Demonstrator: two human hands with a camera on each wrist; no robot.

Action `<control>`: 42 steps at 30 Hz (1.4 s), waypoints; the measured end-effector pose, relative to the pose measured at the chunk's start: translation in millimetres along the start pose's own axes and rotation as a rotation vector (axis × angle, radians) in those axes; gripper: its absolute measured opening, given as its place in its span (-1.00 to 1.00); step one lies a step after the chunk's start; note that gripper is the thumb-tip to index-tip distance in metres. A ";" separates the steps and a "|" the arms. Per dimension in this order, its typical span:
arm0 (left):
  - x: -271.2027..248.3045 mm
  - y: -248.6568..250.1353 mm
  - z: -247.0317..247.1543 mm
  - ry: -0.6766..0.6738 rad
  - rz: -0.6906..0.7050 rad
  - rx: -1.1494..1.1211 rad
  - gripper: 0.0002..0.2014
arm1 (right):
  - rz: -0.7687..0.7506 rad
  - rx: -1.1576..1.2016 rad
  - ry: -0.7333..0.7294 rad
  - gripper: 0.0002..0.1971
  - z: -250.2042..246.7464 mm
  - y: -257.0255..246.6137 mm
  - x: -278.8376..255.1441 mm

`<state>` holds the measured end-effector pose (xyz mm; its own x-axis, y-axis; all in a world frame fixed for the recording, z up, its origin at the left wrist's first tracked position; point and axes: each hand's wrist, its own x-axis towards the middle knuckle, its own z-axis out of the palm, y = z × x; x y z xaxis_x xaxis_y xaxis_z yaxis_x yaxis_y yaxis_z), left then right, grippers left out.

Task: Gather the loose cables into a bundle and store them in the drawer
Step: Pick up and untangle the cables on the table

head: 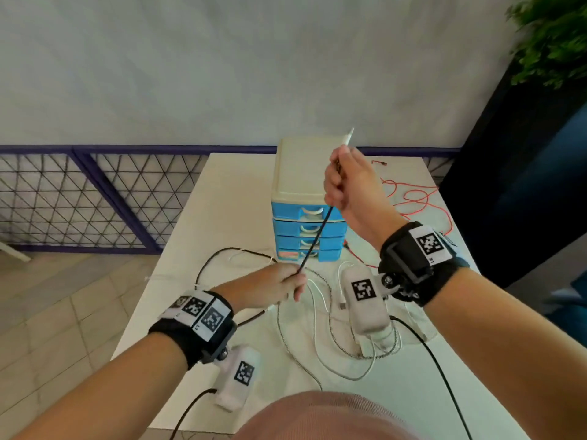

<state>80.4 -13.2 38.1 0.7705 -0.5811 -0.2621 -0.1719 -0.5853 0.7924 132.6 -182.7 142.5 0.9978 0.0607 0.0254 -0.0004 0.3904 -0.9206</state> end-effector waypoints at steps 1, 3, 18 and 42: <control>-3.5 -14.4 4.5 -0.008 -0.064 0.050 -0.70 | -0.048 -0.028 0.035 -0.71 -1.8 -8.8 4.1; -11.1 -45.6 10.3 -0.009 -0.155 0.135 -0.74 | -0.145 -0.056 0.134 -0.71 -8.5 -26.6 9.5; 15.1 25.6 -46.6 0.349 0.147 0.254 -0.81 | 0.199 -1.317 -0.410 -0.59 -20.0 36.8 -31.5; -15.1 -36.8 -26.4 0.042 -0.182 -0.278 -0.71 | -0.388 -0.222 0.367 -0.54 -24.6 -45.4 -16.7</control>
<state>91.3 32.0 27.5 0.7990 -0.4539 -0.3945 0.1404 -0.4971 0.8563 117.6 -224.0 174.3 0.8796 -0.3865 0.2773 0.3447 0.1162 -0.9315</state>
